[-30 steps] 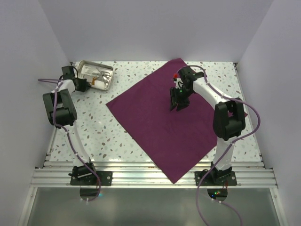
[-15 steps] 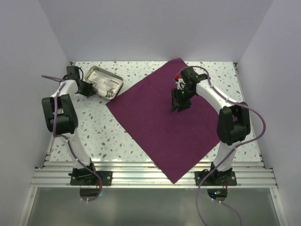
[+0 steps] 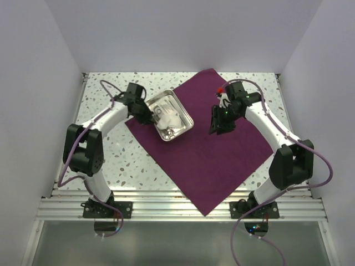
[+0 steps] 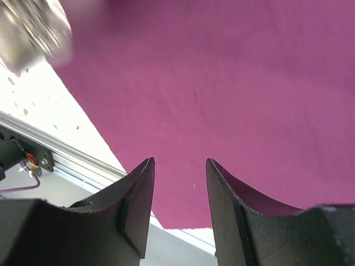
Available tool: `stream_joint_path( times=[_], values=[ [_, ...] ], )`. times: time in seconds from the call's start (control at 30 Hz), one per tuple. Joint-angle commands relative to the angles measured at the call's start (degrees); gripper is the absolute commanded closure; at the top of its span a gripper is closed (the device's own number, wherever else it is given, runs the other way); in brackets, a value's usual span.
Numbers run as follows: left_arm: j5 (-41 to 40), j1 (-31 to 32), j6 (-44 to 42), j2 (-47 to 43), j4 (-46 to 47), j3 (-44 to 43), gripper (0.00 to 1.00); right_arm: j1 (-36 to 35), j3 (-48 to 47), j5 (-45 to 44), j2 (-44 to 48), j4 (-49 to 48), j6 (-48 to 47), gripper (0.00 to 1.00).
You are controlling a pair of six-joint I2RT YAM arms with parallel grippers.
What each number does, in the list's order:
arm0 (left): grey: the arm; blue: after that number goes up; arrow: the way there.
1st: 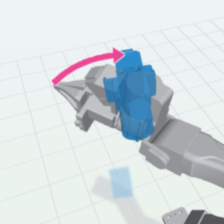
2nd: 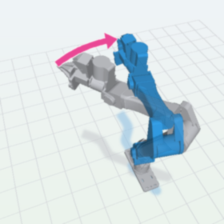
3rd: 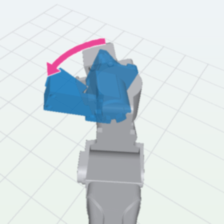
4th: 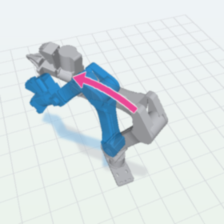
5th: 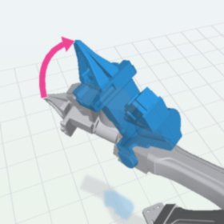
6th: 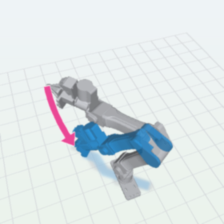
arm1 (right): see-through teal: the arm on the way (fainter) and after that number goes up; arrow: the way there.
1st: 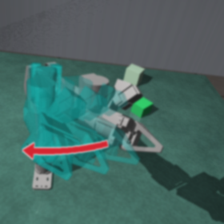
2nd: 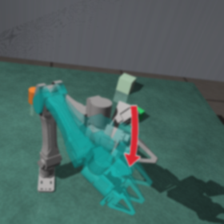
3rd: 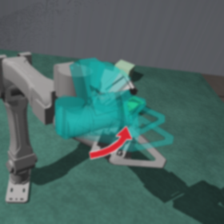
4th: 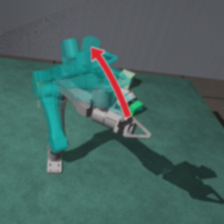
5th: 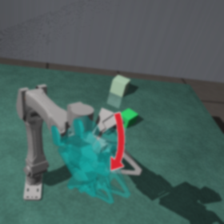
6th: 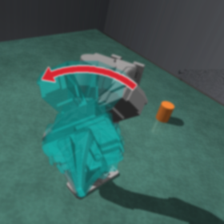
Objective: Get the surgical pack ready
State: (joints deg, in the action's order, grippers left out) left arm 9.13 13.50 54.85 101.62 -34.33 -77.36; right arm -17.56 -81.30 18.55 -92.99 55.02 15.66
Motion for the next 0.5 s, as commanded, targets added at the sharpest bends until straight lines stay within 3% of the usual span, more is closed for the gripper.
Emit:
stream_joint_path(
  times=[0.0,0.13,0.37,0.43,0.47],
  values=[
    [2.0,6.2,1.2,-2.0,2.4,1.4,1.0,1.6,2.8,-2.8,4.7,3.2,1.8,0.54],
    [3.9,14.2,2.5,2.9,4.0,0.0,1.0,3.2,6.1,-4.6,8.0,4.4,1.3,0.54],
    [5.0,19.5,2.6,8.9,4.7,-4.2,0.99,4.6,11.6,-3.9,12.6,5.0,1.0,0.54],
    [5.7,19.6,1.9,9.6,5.6,-4.6,0.89,4.6,12.6,-3.2,12.7,5.1,1.0,0.54],
    [5.7,19.6,1.6,9.7,5.7,-4.9,0.77,4.6,12.9,-2.3,12.7,5.0,1.0,0.54]
  ],
)
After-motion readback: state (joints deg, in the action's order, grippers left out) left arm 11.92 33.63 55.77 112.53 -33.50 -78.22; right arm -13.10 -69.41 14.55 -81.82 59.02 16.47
